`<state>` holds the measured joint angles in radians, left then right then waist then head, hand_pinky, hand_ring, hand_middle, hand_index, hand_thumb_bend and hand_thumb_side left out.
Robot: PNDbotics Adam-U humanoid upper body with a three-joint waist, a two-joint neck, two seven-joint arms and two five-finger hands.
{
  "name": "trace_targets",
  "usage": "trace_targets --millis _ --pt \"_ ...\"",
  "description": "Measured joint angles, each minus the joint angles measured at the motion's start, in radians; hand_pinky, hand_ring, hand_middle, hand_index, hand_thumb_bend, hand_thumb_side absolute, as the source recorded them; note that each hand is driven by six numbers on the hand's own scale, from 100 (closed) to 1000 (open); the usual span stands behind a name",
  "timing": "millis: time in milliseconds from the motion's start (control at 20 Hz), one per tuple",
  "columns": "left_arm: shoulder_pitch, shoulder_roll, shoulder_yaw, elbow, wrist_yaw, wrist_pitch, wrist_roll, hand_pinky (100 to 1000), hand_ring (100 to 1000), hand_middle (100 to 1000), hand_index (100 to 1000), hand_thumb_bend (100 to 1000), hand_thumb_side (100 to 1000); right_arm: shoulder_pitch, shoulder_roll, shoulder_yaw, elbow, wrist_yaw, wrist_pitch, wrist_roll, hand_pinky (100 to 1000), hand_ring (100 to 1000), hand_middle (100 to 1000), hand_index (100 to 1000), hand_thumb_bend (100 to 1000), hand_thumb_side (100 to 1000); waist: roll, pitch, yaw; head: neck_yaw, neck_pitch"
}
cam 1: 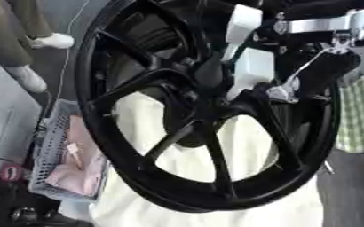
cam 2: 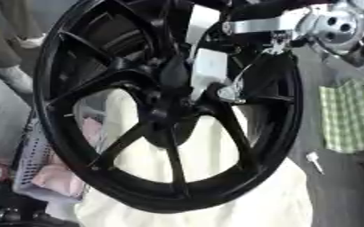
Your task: Pull the pin out of the wheel hub.
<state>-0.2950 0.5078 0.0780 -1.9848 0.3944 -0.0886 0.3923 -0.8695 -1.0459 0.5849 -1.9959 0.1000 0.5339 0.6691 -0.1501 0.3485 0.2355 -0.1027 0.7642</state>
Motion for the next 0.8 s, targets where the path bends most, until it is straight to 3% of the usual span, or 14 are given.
trace_targets --millis 100,500,800 --pt "0.0 -0.003 0.0 0.0 0.0 0.0 0.0 849 672 604 826 100 715 0.003 0.0 0.0 0.0 -0.012 0.009 -0.026 100 115 595 775 100 201 0.0 0.001 0.001 0.0 0.0" --pt "0.0 -0.006 0.0 0.0 0.0 0.001 0.001 849 671 602 824 100 716 0.009 0.0 0.0 0.0 -0.063 0.045 -0.119 100 100 543 676 100 100 -0.001 0.003 0.003 0.003 0.0" --pt "0.0 -0.006 0.0 0.0 0.0 0.001 0.001 849 671 602 823 100 715 0.013 0.0 0.001 0.0 -0.099 0.06 -0.166 100 100 489 606 100 100 -0.001 0.003 0.003 0.004 0.0"
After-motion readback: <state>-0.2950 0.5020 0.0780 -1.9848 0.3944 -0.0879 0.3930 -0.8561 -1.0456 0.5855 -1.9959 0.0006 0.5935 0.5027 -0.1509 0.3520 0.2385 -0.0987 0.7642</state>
